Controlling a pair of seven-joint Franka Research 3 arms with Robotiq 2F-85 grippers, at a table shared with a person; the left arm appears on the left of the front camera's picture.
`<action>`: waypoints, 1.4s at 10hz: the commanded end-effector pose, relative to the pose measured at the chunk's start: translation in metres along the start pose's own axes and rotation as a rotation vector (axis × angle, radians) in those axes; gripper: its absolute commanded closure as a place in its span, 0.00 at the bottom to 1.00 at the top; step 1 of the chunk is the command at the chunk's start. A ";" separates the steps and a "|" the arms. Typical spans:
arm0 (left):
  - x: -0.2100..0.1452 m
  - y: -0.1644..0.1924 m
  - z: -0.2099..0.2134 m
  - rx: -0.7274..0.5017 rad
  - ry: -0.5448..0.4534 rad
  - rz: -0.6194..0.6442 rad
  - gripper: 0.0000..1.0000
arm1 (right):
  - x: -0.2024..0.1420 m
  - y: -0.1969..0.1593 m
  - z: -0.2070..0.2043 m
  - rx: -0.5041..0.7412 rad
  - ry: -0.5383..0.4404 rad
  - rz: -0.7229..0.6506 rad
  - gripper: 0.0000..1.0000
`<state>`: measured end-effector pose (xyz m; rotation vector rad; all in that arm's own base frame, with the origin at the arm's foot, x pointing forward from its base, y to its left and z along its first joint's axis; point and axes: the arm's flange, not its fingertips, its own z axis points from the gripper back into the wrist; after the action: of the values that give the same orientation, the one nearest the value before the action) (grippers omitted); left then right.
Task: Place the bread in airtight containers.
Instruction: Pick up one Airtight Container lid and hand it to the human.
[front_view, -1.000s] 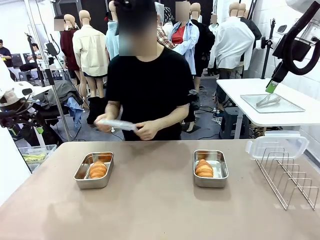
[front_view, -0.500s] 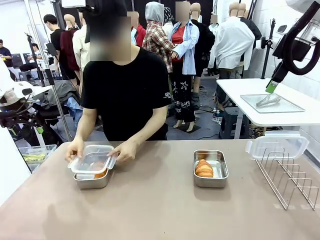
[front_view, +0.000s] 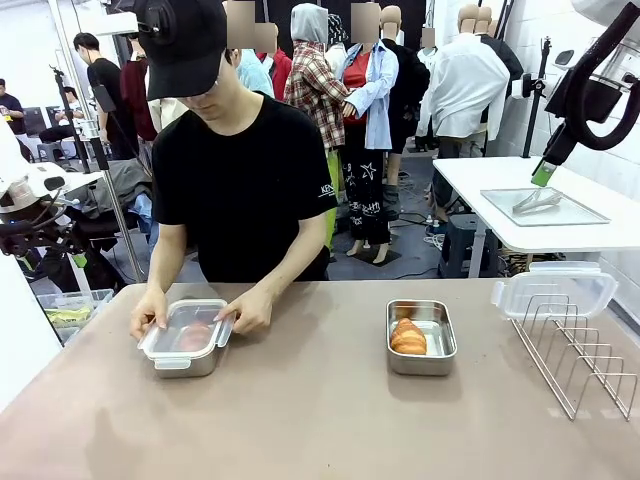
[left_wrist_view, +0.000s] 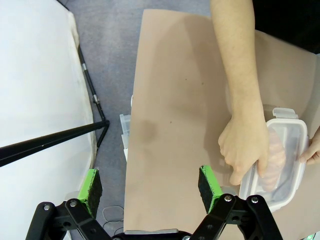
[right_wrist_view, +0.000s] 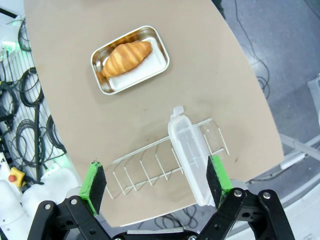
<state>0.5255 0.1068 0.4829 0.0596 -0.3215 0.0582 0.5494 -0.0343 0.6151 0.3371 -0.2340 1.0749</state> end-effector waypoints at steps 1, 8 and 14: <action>0.000 0.000 0.002 0.019 -0.001 0.006 0.00 | 0.004 -0.002 -0.001 -0.010 -0.010 -0.011 0.00; 0.000 0.000 0.002 0.019 -0.001 0.006 0.00 | 0.004 -0.002 -0.001 -0.010 -0.010 -0.011 0.00; 0.000 0.000 0.002 0.019 -0.001 0.006 0.00 | 0.004 -0.002 -0.001 -0.010 -0.010 -0.011 0.00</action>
<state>0.5255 0.1068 0.4829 0.0596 -0.3215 0.0582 0.5494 -0.0343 0.6152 0.3371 -0.2340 1.0749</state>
